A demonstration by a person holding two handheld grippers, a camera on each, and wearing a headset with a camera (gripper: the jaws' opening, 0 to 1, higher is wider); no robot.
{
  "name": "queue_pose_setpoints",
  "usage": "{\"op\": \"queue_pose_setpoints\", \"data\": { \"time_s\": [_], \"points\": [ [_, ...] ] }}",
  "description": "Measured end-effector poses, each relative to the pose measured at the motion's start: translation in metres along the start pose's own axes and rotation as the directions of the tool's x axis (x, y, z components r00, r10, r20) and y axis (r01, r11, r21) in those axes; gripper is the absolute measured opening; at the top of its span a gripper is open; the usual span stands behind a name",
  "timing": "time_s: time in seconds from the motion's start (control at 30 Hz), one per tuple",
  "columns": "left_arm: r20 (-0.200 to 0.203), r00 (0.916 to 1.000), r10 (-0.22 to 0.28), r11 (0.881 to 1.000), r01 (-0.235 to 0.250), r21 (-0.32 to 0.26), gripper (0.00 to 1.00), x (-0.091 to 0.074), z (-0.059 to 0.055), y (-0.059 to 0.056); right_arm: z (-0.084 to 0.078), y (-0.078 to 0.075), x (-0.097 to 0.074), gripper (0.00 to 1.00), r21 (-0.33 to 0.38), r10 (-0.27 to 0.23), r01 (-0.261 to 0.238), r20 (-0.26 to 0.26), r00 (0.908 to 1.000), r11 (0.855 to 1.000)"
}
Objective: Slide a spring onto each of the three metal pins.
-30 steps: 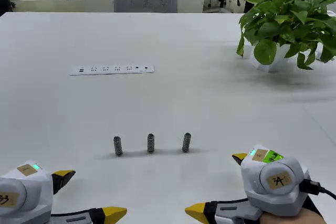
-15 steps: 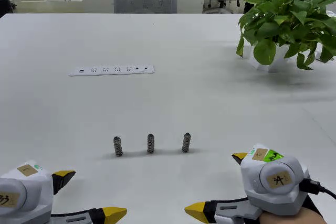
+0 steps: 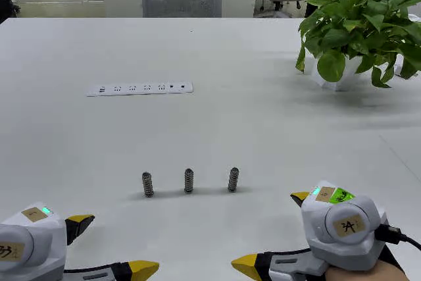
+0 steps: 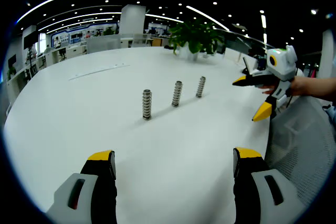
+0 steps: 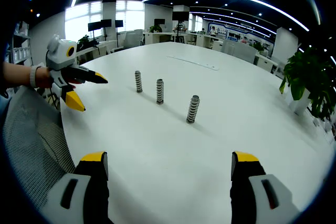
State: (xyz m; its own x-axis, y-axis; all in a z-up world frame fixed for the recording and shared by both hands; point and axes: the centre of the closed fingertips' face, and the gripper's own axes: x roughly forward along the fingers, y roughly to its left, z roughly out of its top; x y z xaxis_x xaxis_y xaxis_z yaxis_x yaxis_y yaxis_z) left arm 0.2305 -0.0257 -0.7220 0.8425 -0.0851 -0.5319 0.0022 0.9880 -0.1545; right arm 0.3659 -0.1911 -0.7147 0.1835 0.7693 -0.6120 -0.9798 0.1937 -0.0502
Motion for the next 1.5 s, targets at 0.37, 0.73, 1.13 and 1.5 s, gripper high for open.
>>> {"op": "queue_pose_setpoints", "data": {
  "time_s": [0.37, 0.73, 1.13, 1.5],
  "points": [
    [0.001, 1.0000, -0.001, 1.000, 0.001, 0.000, 0.94, -0.0005, 0.0018, -0.0028, -0.0014, -0.0006, 0.0020, 0.99, -0.001, 0.001, -0.001, -0.001, 1.0000, 1.000],
    [0.002, 1.0000, 0.000, 1.000, 0.000, -0.001, 0.94, -0.0001, 0.0012, -0.0018, -0.0016, -0.0010, 0.0016, 0.99, -0.001, 0.002, -0.002, -0.001, 1.0000, 1.000],
    [0.001, 1.0000, -0.002, 1.000, 0.002, -0.001, 0.94, 0.0000, 0.0002, -0.0010, -0.0025, -0.0013, 0.0025, 0.99, -0.003, 0.003, -0.003, -0.003, 1.0000, 1.000],
    [0.001, 1.0000, -0.002, 1.000, 0.002, -0.005, 0.94, 0.0008, -0.0003, 0.0007, -0.0030, -0.0008, 0.0025, 0.99, -0.003, 0.005, -0.005, -0.008, 1.0000, 1.000]
  ]
}}
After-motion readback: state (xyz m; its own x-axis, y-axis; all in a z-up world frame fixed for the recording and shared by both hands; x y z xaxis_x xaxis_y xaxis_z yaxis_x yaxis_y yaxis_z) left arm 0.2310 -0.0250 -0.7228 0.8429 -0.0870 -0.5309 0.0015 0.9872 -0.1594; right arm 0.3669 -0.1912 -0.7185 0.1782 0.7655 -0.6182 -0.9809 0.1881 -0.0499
